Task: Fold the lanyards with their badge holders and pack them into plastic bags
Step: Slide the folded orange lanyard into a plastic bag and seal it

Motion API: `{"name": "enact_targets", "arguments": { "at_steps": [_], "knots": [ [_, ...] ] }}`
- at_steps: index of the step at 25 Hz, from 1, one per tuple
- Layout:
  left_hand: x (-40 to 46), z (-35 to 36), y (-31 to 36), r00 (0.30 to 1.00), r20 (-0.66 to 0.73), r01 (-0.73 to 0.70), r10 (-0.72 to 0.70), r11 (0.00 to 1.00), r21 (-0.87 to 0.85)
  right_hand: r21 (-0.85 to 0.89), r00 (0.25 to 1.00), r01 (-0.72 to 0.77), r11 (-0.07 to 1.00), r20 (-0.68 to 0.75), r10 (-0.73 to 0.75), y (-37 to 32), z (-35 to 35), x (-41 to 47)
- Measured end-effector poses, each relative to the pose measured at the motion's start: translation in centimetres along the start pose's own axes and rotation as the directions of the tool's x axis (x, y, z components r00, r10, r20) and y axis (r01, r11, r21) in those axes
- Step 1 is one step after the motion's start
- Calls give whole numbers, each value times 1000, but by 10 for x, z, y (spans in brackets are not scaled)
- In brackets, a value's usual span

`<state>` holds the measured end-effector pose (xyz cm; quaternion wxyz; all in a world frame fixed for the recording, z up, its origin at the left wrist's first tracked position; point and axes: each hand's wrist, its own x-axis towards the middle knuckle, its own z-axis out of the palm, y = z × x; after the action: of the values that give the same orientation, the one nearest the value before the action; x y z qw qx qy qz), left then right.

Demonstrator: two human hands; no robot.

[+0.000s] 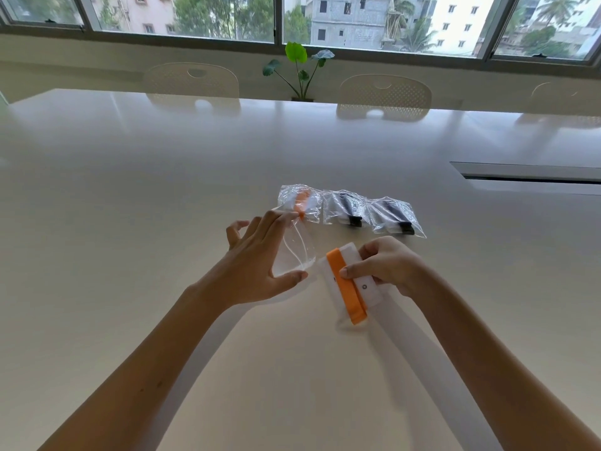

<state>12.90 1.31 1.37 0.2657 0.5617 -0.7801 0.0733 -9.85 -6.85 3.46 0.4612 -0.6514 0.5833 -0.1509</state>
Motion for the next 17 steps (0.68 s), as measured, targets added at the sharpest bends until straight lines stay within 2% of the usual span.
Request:
{"name": "enact_targets", "arguments": {
  "at_steps": [6, 8, 12, 15, 17],
  "knots": [
    [-3, 1, 2, 1000, 16, 19, -19, 1000, 15, 108, 998, 13, 994, 57, -20, 5, -10, -4],
    [-3, 1, 3, 1000, 15, 17, -17, 1000, 20, 157, 999, 39, 987, 24, -44, 1, -11, -7],
    [-3, 2, 5, 1000, 12, 12, -13, 998, 67, 394, 976, 204, 896, -149, -157, -16, -14, -16],
    [-3, 1, 8, 1000, 9, 28, -29, 994, 107, 562, 917, 390, 729, -313, -249, -32, -7, -26],
    [-3, 0, 10, 999, -9, 47, -46, 991, 129, 517, 843, 508, 689, -464, -273, -39, 4, -32]
  ]
}}
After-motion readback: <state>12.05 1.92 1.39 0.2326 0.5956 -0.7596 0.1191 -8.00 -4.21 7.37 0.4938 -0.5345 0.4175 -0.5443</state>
